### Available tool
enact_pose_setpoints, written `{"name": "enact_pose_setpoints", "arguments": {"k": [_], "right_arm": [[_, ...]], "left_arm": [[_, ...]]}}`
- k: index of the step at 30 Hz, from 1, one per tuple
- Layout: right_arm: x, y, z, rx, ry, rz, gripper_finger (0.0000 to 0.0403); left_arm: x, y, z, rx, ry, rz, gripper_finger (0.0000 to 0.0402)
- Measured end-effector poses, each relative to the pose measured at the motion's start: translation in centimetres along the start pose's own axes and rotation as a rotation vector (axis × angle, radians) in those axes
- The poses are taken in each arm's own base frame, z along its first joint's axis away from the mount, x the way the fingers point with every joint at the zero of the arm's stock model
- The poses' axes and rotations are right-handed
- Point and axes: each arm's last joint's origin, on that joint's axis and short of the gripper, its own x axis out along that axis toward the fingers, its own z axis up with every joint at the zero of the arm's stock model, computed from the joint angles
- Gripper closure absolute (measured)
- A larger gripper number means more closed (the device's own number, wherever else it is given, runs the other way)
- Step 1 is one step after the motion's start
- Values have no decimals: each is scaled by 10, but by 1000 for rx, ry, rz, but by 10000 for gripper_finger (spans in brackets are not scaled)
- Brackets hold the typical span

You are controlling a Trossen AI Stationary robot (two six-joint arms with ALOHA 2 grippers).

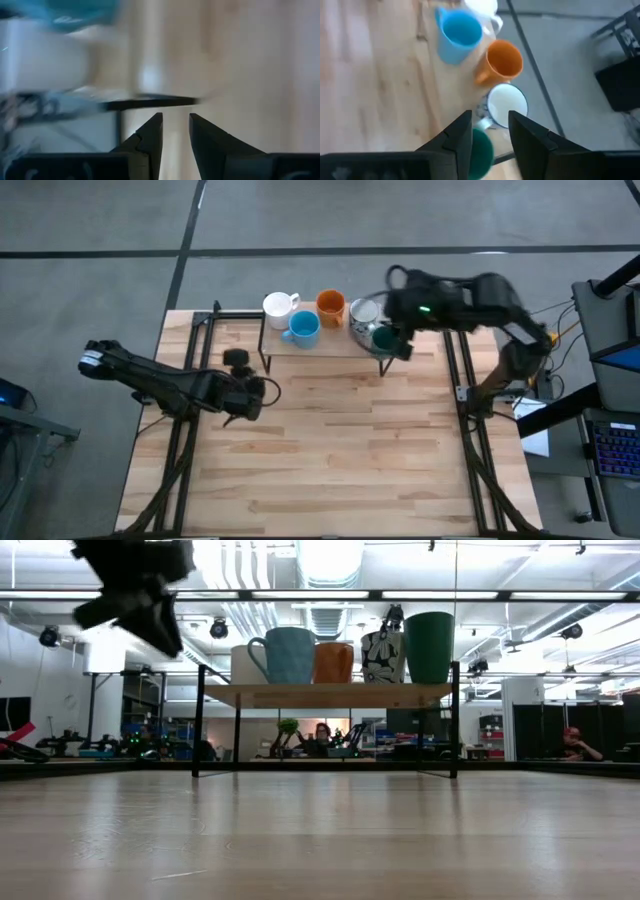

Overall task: Stack small to large cups/mugs on shelf
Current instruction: Return to Home Position

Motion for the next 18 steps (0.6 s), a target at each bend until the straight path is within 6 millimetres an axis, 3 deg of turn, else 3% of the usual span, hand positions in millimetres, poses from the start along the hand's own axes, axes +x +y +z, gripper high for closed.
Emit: {"name": "enact_pose_setpoints", "arguments": {"k": [3, 7, 11, 14, 18], "right_arm": [[-31, 4, -11, 101, -67, 34, 289], [-74, 3, -30, 235, -183, 44, 296], [-113, -4, -54, 331, -302, 31, 301], [-131, -6, -71, 349, -348, 102, 303], [-132, 2, -87, 296, -330, 163, 301]], "left_arm": [[-15, 17, 1, -108, -3, 118, 321], [-50, 51, -1, -303, -83, 216, 321], [-90, 84, -22, -474, -237, 182, 321], [-111, 101, -48, -566, -348, 110, 321], [-119, 106, -72, -618, -444, -80, 321]]}}
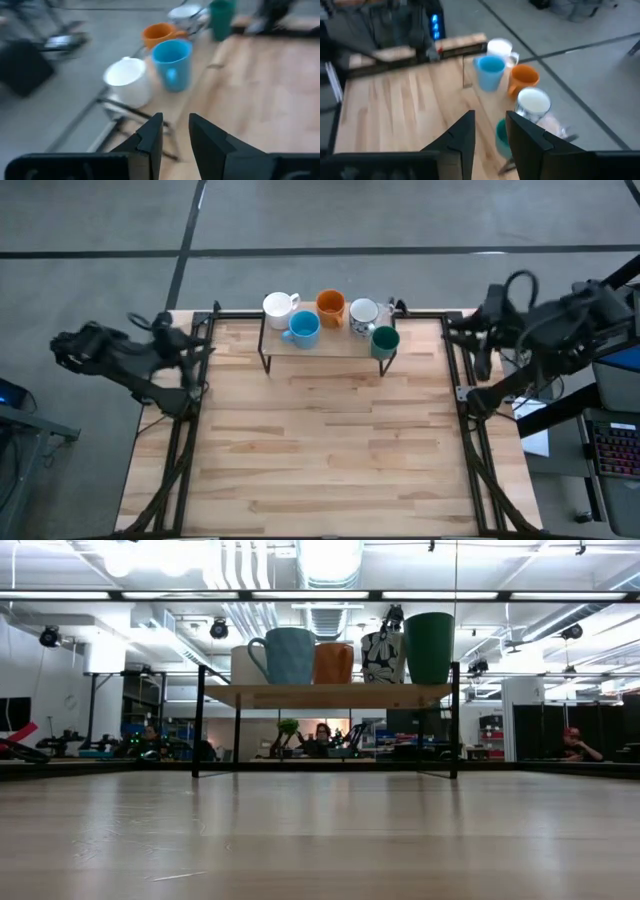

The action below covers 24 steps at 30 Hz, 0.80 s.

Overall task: Stack small to large cups/mugs on shelf
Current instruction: Return to Home Position

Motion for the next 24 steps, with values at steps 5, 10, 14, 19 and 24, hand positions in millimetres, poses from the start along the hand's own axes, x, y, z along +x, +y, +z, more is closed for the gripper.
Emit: {"name": "enact_pose_setpoints", "arguments": {"k": [5, 10, 14, 19, 24], "right_arm": [[21, 14, -24, -90, 91, 4, 303], [38, 23, -44, -178, 69, 50, 305], [46, 24, -63, -210, -15, 176, 305], [49, 18, -94, -226, -200, 348, 305], [63, 13, -134, -203, -324, 380, 305]], "left_arm": [[-21, 29, -25, -123, -83, -168, 321], [-30, 42, -46, -114, -186, -337, 321], [-33, 47, -66, -76, -235, -480, 321], [-27, 47, -93, -68, -240, -561, 321], [-19, 45, -117, -101, -288, -611, 321]]}}
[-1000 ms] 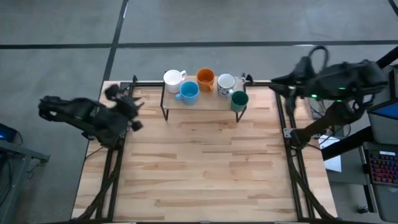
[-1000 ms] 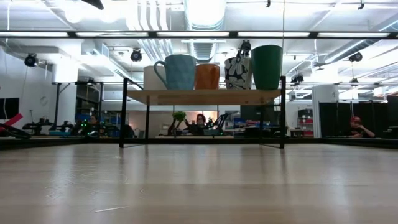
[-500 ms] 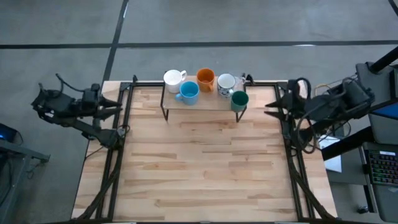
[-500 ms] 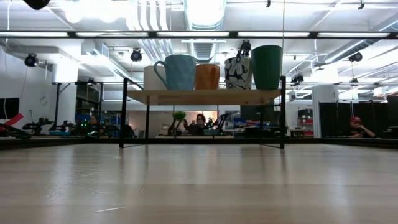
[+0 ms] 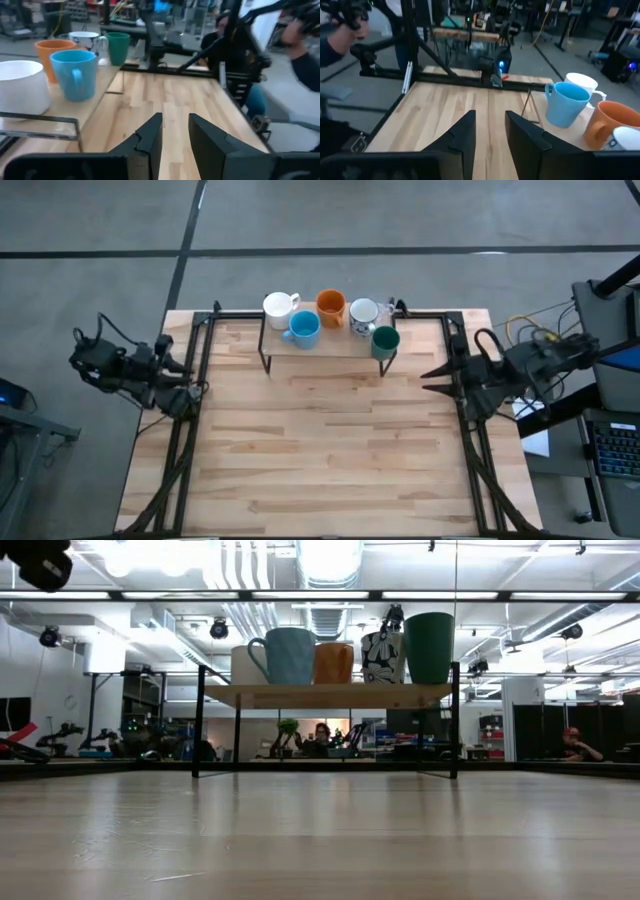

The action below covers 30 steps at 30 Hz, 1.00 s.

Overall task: Stack small to large cups/mugs on shelf
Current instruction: Return to Home Position

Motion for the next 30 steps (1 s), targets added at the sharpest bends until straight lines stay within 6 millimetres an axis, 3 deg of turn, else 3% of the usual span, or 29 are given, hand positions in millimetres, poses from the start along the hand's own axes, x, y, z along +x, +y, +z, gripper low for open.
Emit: {"name": "enact_pose_setpoints", "arguments": {"k": [5, 11, 21, 30], "right_arm": [[7, 3, -45, 19, -83, 3, 305], [21, 10, -91, 54, -109, 37, 306], [44, 21, -155, 51, -148, 122, 313], [48, 23, -200, 117, -215, 134, 329]], "left_arm": [[11, -3, -17, 11, 57, -77, 321], [26, -11, -17, 43, 105, -191, 321], [18, -8, -19, 40, 58, -198, 321], [18, -8, -21, 39, 69, -197, 321]]}}
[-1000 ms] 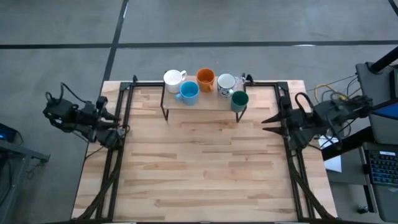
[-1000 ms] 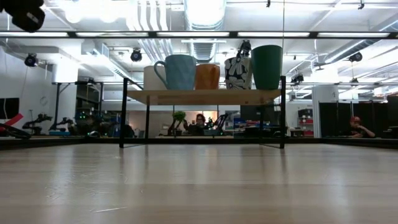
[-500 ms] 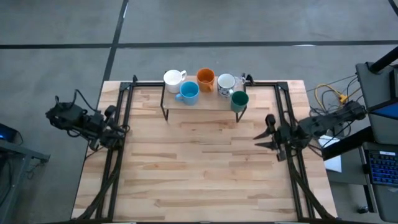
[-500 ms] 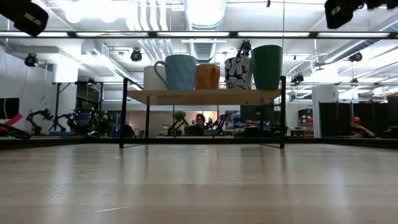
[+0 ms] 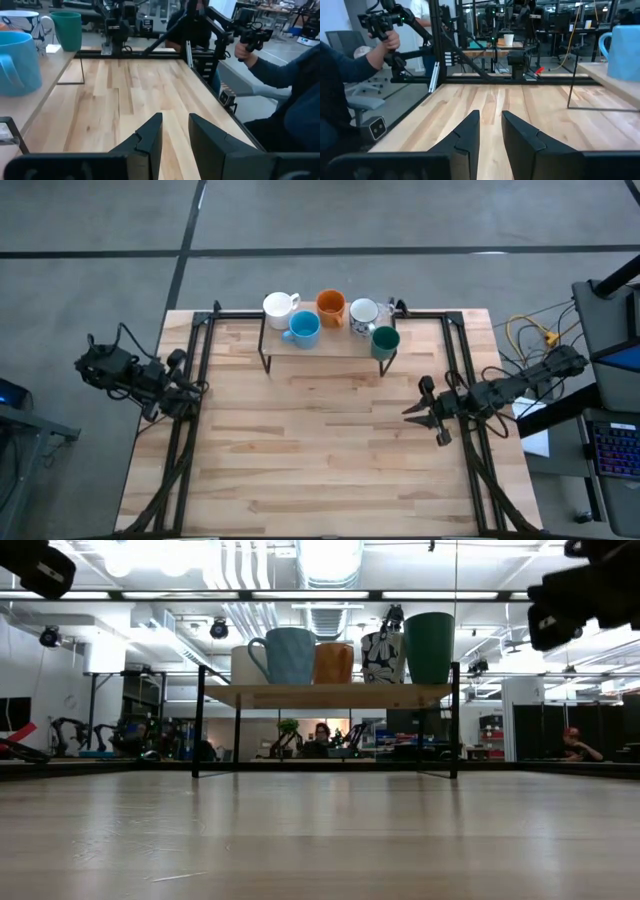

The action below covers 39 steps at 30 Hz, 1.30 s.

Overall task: Stack small to large cups/mugs on shelf
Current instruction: Return to Home Position

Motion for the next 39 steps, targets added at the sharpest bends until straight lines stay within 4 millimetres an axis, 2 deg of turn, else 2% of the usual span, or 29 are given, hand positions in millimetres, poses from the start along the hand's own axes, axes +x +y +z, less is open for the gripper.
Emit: {"name": "enact_pose_setpoints", "arguments": {"k": [8, 19, 22, 33, 39], "right_arm": [[-10, -3, -13, -1, 16, -1, 330], [-20, -5, -13, 4, 7, -7, 340], [-19, -7, -13, 9, 3, -69, 340], [-15, -11, -19, 74, 56, -242, 340], [-15, -11, -19, 56, 58, -251, 339]], "left_arm": [[0, 0, 0, 0, 1, 0, 321], [1, 0, -2, -2, 12, 1, 321], [1, 0, -2, -6, 13, 8, 321], [-5, 11, -7, -170, 6, 368, 321], [-8, 13, -7, -201, -5, 437, 323]]}}
